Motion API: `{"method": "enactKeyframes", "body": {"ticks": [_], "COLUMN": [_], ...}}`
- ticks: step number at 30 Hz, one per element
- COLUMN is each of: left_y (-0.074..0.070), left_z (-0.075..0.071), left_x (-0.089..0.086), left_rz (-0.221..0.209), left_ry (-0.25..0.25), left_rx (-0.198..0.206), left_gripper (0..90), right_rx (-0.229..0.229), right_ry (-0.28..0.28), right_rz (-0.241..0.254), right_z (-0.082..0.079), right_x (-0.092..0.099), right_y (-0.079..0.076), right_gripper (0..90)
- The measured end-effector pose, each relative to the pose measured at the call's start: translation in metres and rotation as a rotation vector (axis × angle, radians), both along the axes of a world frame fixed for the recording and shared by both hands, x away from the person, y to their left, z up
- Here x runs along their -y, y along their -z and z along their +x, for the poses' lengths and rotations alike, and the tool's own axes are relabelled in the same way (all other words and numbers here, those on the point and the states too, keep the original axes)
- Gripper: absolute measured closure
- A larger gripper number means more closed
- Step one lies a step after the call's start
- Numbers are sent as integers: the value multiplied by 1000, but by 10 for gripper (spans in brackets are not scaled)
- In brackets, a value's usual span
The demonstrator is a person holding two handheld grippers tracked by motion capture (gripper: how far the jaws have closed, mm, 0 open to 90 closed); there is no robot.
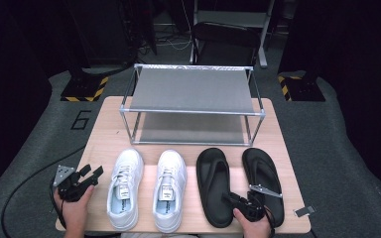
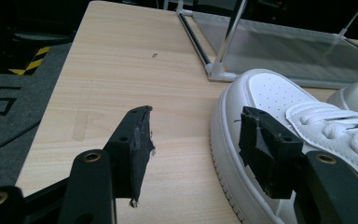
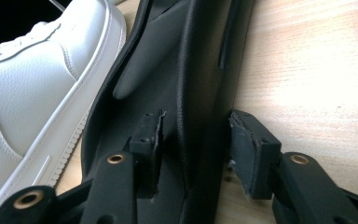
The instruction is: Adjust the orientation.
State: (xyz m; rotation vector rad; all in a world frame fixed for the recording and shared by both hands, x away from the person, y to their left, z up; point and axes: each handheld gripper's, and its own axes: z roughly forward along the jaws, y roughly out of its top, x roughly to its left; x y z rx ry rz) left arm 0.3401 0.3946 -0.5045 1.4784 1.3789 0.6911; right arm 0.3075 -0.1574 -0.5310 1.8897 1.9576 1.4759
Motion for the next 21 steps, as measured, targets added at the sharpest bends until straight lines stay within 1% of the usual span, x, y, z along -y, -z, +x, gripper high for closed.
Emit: {"method": "enactKeyframes", "body": {"ticks": [1, 2, 4, 7, 8, 9, 10, 14, 15, 16, 19, 20, 21], "left_y": [0, 0, 0, 0, 0, 0, 0, 0, 0, 0, 0, 0, 0], "left_z": [0, 0, 0, 0, 0, 0, 0, 0, 0, 1, 1, 1, 1], "left_x": [0, 0, 0, 0, -1, -1, -1, -1, -1, 0, -1, -1, -1], "left_rz": [0, 1, 1, 2, 1, 0, 1, 0, 2, 0, 1, 1, 2], "left_ry": [0, 3, -1, 0, 4, 3, 1, -1, 0, -4, -2, -1, -2], "left_rx": [0, -4, 2, 1, -3, -3, -3, -4, -4, 1, -4, -5, -5], "left_gripper": [435, 435, 435, 435, 435, 435, 435, 435, 435, 435, 435, 435, 435], "right_rx": [0, -12, -19, -21, -29, -25, -21, -25, -16, -22, -17, -8, -3], "right_ry": [0, 5, 9, 15, 24, 28, 30, 40, 44, 46, 61, 67, 71], "right_rz": [0, 16, 28, 39, 69, 77, 69, 78, 81, 83, 78, 86, 81], "right_z": [0, 1, 1, 1, 0, 0, 0, -1, -1, -2, -3, -4, -4], "right_x": [0, 1, 2, 3, 4, 4, 4, 4, 4, 4, 4, 4, 4], "right_y": [0, 0, 0, -1, -1, -1, -1, -2, -2, -2, -4, -4, -4], "right_gripper": [563, 580, 593, 611, 630, 632, 634, 642, 643, 645, 652, 653, 654]}}
